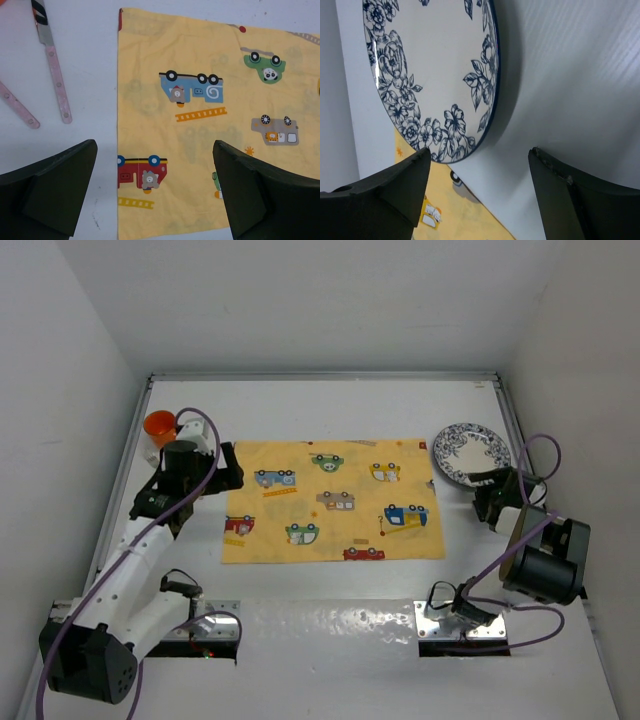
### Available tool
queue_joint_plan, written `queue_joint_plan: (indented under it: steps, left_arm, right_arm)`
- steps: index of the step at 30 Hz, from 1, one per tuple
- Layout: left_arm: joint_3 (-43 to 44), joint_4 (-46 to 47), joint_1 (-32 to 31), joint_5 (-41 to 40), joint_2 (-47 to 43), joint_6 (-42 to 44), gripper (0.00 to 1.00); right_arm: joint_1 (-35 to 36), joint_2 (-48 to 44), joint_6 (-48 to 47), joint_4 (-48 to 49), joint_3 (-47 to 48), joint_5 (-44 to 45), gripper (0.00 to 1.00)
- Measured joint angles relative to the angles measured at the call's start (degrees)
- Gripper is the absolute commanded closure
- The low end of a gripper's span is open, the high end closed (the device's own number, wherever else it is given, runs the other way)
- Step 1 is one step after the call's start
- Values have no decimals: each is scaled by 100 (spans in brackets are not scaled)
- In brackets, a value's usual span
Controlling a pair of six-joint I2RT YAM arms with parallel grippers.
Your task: Set the dinner table for one person
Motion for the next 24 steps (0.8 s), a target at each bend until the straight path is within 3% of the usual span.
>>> queue_joint_plan:
  steps: [13, 16, 20, 23, 24]
  left_arm:
    - [0, 11, 0, -15, 223, 20, 0]
    - [0, 13, 0, -17, 251, 31, 0]
    - [0, 42, 0, -15, 258, 63, 0]
    - [0, 48, 0, -13, 273, 85, 0]
    - [0, 48, 0, -13, 284, 85, 0]
  right_arm:
    - [-94, 1281, 592, 1818, 138, -280, 41]
    - [-155, 1665, 782, 2269, 208, -452, 55]
    - [-214, 2192, 962, 2632, 363, -640, 86]
    - [-234, 2371, 1025, 2695, 437, -732, 100]
    - [-236, 2371, 1032, 2673, 463, -737, 100]
